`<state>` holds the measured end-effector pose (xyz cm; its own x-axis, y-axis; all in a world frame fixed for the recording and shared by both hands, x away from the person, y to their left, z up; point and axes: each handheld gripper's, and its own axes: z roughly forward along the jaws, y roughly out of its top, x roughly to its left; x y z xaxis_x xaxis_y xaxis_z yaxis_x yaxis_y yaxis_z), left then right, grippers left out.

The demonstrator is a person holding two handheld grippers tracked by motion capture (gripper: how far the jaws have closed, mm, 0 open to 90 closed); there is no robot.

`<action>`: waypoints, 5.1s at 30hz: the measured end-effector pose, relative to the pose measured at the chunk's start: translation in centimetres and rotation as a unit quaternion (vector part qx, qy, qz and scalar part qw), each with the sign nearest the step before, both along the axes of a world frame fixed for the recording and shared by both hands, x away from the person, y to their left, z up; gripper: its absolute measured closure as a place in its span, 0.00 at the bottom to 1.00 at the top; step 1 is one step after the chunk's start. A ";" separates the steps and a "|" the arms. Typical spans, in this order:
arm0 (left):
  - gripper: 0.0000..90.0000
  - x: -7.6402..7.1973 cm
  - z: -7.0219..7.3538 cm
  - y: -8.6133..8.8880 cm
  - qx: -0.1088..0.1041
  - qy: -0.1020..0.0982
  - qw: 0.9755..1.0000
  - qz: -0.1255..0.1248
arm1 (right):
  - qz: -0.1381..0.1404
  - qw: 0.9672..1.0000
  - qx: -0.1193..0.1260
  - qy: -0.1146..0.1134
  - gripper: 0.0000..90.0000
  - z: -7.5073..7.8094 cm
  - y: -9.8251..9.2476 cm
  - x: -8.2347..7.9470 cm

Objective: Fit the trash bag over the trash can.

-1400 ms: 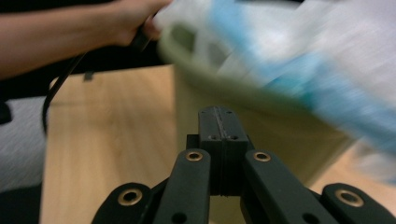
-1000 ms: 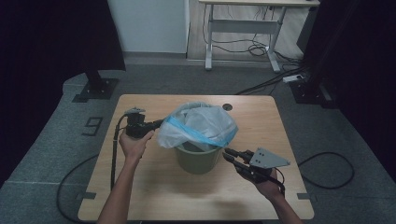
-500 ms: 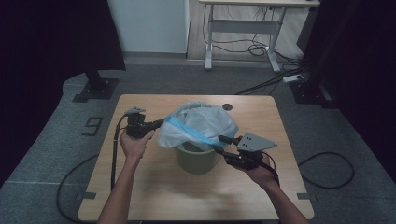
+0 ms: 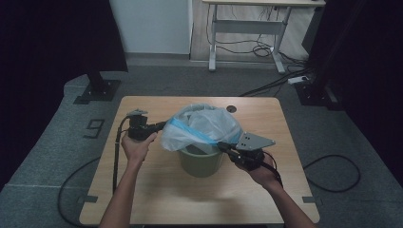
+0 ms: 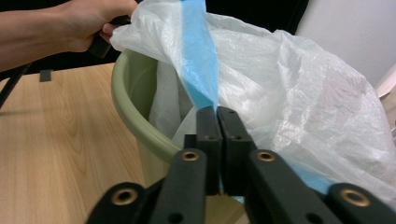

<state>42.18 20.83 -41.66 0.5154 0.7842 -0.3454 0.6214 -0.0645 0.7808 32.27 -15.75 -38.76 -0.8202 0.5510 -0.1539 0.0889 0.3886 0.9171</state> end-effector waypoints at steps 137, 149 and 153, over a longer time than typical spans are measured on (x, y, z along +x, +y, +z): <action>0.36 -3.1 -1.7 3.6 0.003 -0.037 0.999 0.024 | -0.133 0.982 0.120 0.060 0.48 -9.5 -9.0 3.7; 0.36 -3.8 5.7 -0.7 -0.010 -0.091 0.993 -0.081 | -0.131 0.982 0.114 0.071 0.44 -11.4 -10.4 -0.4; 0.36 -3.2 7.4 -2.7 0.002 -0.097 0.989 -0.112 | -0.127 0.983 0.104 0.076 0.44 -11.9 -10.6 -1.0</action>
<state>38.99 18.12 -34.29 0.7328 0.6438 -0.2204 0.4301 -0.1872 0.8831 31.29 -26.32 -50.69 -0.6566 0.7479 0.0973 0.3007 0.1413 0.9432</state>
